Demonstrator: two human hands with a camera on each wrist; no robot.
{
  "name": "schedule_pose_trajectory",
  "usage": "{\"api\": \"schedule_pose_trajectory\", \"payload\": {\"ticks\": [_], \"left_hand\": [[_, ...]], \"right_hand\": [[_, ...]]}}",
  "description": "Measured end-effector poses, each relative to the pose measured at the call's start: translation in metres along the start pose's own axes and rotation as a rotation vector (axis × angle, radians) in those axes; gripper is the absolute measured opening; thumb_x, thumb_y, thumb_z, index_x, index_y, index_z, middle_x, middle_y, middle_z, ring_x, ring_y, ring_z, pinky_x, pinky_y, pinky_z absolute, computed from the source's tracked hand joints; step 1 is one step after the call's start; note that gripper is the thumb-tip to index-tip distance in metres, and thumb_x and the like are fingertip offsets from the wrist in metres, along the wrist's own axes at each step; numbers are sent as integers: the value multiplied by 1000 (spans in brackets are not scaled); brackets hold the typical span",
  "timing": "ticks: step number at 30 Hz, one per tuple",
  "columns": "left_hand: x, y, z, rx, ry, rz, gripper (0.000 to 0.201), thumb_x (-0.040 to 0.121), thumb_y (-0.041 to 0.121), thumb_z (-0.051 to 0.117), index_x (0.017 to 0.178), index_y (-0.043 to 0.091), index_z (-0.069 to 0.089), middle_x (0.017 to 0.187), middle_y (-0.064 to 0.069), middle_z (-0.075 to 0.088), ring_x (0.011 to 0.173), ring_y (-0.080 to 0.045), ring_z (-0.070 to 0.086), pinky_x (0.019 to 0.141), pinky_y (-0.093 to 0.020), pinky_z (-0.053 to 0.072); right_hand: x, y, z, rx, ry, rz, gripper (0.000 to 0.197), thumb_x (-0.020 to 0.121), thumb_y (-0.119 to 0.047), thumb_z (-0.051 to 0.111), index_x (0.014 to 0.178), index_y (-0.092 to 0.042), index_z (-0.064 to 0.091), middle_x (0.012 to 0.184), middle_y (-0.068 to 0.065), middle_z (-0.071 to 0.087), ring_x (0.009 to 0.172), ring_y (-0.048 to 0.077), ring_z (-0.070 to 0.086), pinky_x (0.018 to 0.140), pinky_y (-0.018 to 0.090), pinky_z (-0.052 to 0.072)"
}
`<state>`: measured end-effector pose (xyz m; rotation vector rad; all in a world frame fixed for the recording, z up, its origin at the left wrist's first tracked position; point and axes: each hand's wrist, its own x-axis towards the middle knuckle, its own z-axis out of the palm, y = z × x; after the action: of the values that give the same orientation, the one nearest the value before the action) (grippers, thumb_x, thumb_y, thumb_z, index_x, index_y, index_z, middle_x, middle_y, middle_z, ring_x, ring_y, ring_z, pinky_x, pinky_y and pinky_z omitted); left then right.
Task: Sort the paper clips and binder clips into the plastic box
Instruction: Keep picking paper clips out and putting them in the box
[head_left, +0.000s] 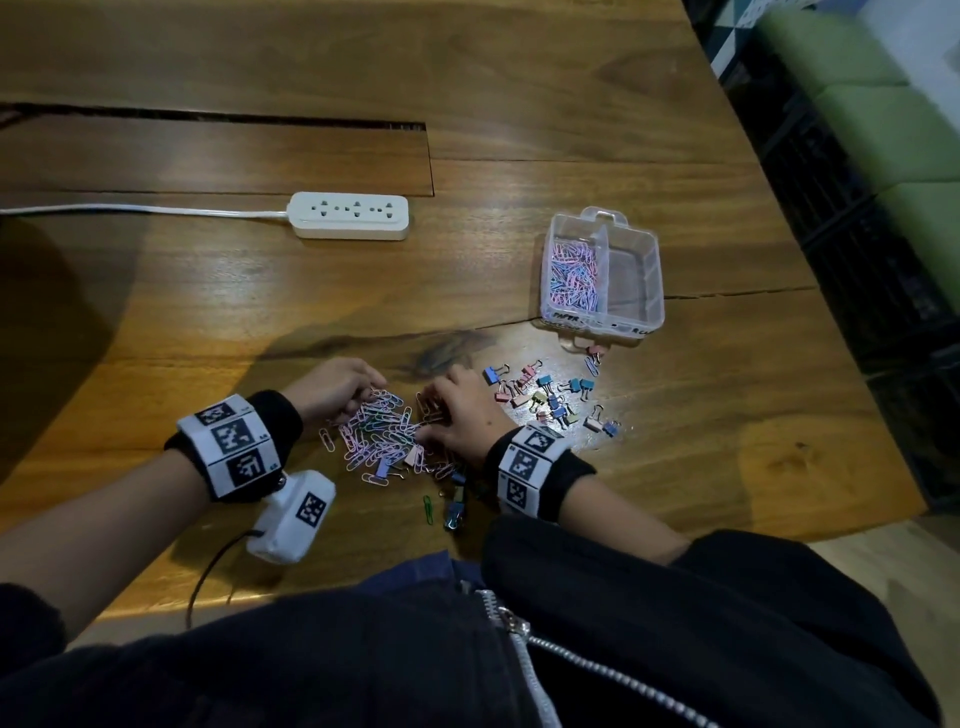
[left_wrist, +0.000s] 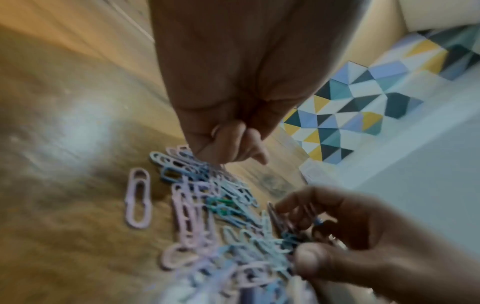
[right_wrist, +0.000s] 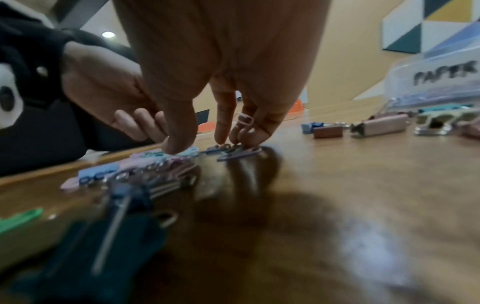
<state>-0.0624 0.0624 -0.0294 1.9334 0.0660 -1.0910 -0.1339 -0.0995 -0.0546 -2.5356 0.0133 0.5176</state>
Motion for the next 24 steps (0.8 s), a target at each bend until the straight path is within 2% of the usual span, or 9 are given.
{"api": "schedule_pose_trajectory", "payload": {"ticks": [3,7,9,12,15,17,21,22,24], "left_hand": [[-5,-2,3,404,63,112,11,92,25,50,94,14,51,85,0,51,72,-14,46,56,-19,38],[-8,-10,7,896,68,203,57,76,40,68,125,22,44,119,-1,52,102,-15,49,85,-28,45],[-7,-12,10,959,83,217,62,73,47,68,127,28,42,123,-1,50,106,-17,51,85,-28,46],[-3,-11,15,988,117,264,49,76,49,64,117,27,50,109,2,49,95,-13,49,76,-24,43],[0,-9,20,1018,146,336,32,83,43,58,106,21,56,96,5,42,88,-11,47,70,-20,39],[1,-10,26,1060,138,384,25,89,37,51,102,17,56,97,3,46,84,-11,46,70,-20,40],[8,-5,31,1069,83,376,15,94,27,40,84,17,44,91,1,43,77,-13,42,69,-22,38],[9,-3,30,1009,72,360,19,95,27,38,78,19,41,87,1,41,75,-13,40,68,-22,37],[12,3,26,731,44,326,28,97,22,35,69,20,35,77,2,39,67,-11,37,61,-22,35]], "right_hand": [[1,-1,-1,-61,-3,-61,35,79,-26,64,108,-8,54,116,7,45,109,21,40,94,33,37],[-1,6,-2,-86,-15,-126,14,86,-14,55,96,-4,57,110,11,50,104,24,46,92,36,41],[-4,12,-5,-68,-13,-135,10,86,-10,52,92,-4,57,107,12,53,102,23,48,92,35,42],[-8,19,-12,30,28,-84,7,85,-8,53,90,-5,57,102,12,59,97,23,54,88,32,46],[-7,24,-18,198,110,21,9,83,-6,57,92,-4,59,99,13,63,93,23,58,81,25,46],[-10,27,-22,347,157,110,7,82,-8,61,87,-10,58,97,10,64,89,19,57,76,22,45],[-13,37,-28,693,152,190,24,78,1,63,74,-20,52,76,-3,58,73,12,58,69,23,47],[-16,38,-29,763,129,186,25,77,3,63,79,-20,54,73,-4,56,68,8,58,67,22,48],[-19,38,-30,849,68,181,29,79,5,59,102,-14,58,73,-3,56,66,5,57,63,18,46]]}}
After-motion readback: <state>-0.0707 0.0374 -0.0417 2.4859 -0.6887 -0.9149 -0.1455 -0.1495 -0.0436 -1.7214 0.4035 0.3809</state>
